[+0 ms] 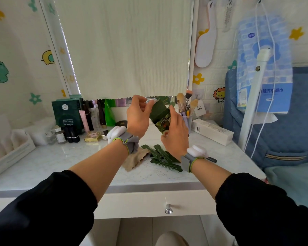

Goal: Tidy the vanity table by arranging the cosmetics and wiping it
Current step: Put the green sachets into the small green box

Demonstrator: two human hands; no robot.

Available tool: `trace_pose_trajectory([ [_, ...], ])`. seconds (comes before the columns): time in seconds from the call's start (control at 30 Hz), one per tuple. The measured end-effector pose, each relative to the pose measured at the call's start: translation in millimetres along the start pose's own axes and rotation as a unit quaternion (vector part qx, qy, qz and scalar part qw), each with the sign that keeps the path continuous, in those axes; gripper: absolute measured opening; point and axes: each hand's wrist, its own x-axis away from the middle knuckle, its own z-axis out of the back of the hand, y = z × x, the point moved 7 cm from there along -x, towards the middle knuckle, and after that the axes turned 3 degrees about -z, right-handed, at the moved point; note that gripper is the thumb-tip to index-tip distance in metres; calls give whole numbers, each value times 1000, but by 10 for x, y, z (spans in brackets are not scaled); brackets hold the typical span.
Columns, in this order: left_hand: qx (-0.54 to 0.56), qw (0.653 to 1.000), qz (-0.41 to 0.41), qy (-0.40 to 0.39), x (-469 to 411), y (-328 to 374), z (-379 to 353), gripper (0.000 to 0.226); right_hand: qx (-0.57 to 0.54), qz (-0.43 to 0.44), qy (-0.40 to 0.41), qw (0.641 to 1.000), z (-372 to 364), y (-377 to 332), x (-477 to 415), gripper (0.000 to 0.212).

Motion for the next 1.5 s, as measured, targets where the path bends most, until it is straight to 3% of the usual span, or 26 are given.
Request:
trace_pose_trajectory([
  [0.13, -80, 996, 26, -32, 75, -184, -45, 9, -24, -14, 14, 1000, 74, 73, -28, 101],
  [0.27, -190, 966, 42, -170, 239, -378, -241, 18, -36, -18, 48, 998, 175, 160, -52, 104],
  [0.4, -312, 883, 30, -350, 425, -556, -437, 31, -43, -24, 45, 998, 190, 236, -49, 107],
  [0.57, -442, 773, -36, -454, 626, -693, -482, 40, -42, -34, 38, 998, 172, 295, -37, 109],
  [0.63, -464, 755, -40, -462, 678, -777, -469, 42, -41, -33, 36, 998, 161, 304, -29, 109],
  [0.87, -489, 742, -102, -447, 694, -850, -444, 32, -42, -32, 34, 998, 140, 330, 2, 109],
  [1.2, -526, 716, -125, -442, 708, -872, -422, 32, -44, -24, 34, 998, 146, 290, 26, 107],
  [1.37, -541, 686, -139, -466, 712, -843, -466, 35, -43, -26, 37, 998, 147, 285, 26, 106],
  [1.5, -541, 687, -135, -466, 684, -849, -455, 32, -45, -27, 34, 998, 157, 282, 30, 107],
])
